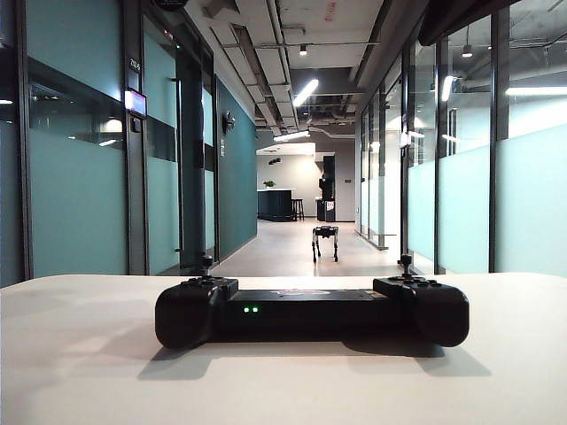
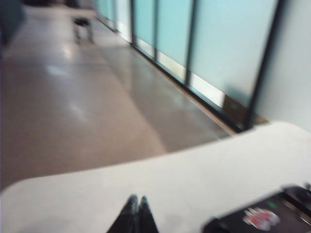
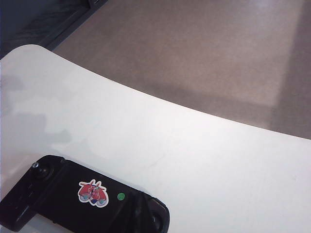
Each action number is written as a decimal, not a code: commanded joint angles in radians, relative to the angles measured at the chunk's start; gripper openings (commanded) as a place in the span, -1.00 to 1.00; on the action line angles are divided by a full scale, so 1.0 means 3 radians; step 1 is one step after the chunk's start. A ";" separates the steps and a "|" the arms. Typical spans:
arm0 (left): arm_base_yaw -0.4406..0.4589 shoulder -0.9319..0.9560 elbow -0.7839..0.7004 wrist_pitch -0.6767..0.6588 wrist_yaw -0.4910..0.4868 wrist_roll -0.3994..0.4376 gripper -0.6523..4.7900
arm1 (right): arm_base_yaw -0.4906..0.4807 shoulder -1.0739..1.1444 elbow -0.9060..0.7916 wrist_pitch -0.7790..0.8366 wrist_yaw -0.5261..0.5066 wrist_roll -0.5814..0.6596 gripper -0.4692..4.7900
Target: Push the left joystick on the remote control sitting on the white table forward to make the robot dog walk in a straight line until it approaches the door.
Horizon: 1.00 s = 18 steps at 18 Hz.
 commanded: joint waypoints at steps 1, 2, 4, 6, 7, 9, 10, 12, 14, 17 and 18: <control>0.0008 -0.0122 -0.0038 0.0148 -0.0193 0.0004 -0.78 | 0.0003 -0.0008 0.0017 0.0060 0.0015 -0.0006 -0.84; 0.0078 -0.0243 -0.0127 0.0252 -0.0201 -0.0001 -0.78 | 0.0004 -0.0008 0.0017 0.0058 0.0015 -0.0006 -0.84; 0.0323 -0.0493 -0.0348 0.0336 -0.0192 -0.0086 -0.78 | 0.0003 -0.0008 0.0017 0.0058 0.0017 -0.0006 -0.84; 0.0632 -0.0688 -0.0464 0.0300 -0.0182 -0.0170 -0.78 | 0.0003 -0.0008 0.0017 0.0060 0.0015 -0.0006 -0.84; 0.0786 -0.0772 -0.0496 0.0261 -0.0183 -0.0169 -0.78 | 0.0003 -0.0008 0.0017 0.0058 0.0015 -0.0006 -0.84; 0.1049 -0.0905 -0.0565 0.0120 -0.0183 -0.0145 -0.78 | 0.0003 -0.0008 0.0017 0.0058 0.0017 -0.0006 -0.84; 0.1122 -0.0904 -0.0610 0.0113 -0.0182 -0.0146 -0.78 | 0.0004 -0.0005 0.0017 0.0057 0.0015 -0.0006 -0.84; 0.1120 -0.0904 -0.0746 0.0276 -0.0183 -0.0145 -0.78 | 0.0003 -0.0005 0.0017 0.0058 0.0017 -0.0006 -0.84; 0.1119 -0.0904 -0.0893 0.0389 -0.0184 -0.0142 -0.78 | 0.0004 -0.0005 0.0017 0.0058 0.0017 -0.0006 -0.84; 0.1090 -0.0904 -0.0895 0.0312 -0.0217 0.0013 -0.78 | 0.0004 -0.0001 0.0017 0.0058 0.0015 -0.0006 -0.84; 0.1055 -0.0904 -0.0895 0.0313 -0.0219 0.0032 -0.78 | 0.0003 -0.0001 0.0017 0.0058 0.0017 -0.0006 -0.84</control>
